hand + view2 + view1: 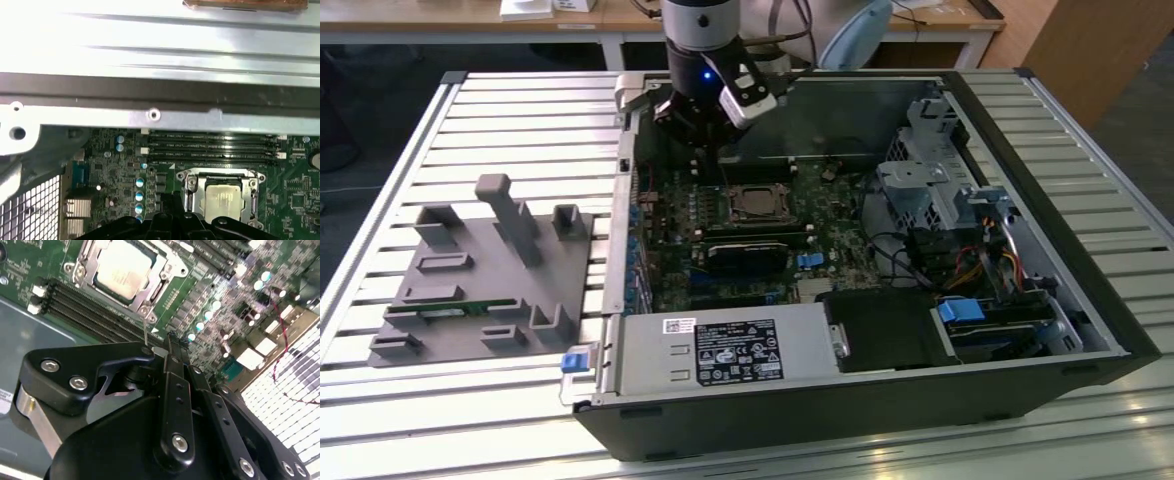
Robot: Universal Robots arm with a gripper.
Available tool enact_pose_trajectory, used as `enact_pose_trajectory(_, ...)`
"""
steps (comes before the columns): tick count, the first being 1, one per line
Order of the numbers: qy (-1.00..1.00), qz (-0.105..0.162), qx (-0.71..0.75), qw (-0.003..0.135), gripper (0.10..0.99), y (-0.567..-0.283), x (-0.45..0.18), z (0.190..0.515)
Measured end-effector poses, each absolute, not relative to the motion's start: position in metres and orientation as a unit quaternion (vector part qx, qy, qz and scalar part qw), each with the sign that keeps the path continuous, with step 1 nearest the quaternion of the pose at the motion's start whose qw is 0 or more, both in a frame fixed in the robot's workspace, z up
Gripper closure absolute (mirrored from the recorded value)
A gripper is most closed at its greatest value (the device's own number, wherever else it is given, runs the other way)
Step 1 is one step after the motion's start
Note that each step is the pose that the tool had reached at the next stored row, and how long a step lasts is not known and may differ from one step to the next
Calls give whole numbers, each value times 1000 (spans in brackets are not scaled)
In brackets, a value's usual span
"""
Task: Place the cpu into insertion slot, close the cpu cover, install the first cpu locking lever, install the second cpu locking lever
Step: 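Install the first cpu locking lever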
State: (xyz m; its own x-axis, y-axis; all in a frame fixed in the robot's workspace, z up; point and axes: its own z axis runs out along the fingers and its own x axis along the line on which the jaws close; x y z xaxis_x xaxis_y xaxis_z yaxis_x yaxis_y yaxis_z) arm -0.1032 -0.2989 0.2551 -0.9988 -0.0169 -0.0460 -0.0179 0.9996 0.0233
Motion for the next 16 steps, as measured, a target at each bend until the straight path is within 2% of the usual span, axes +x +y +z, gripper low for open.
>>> enact_pose_trajectory(16, 1000, 12, -9, 23, 980, -289, -93, 253)
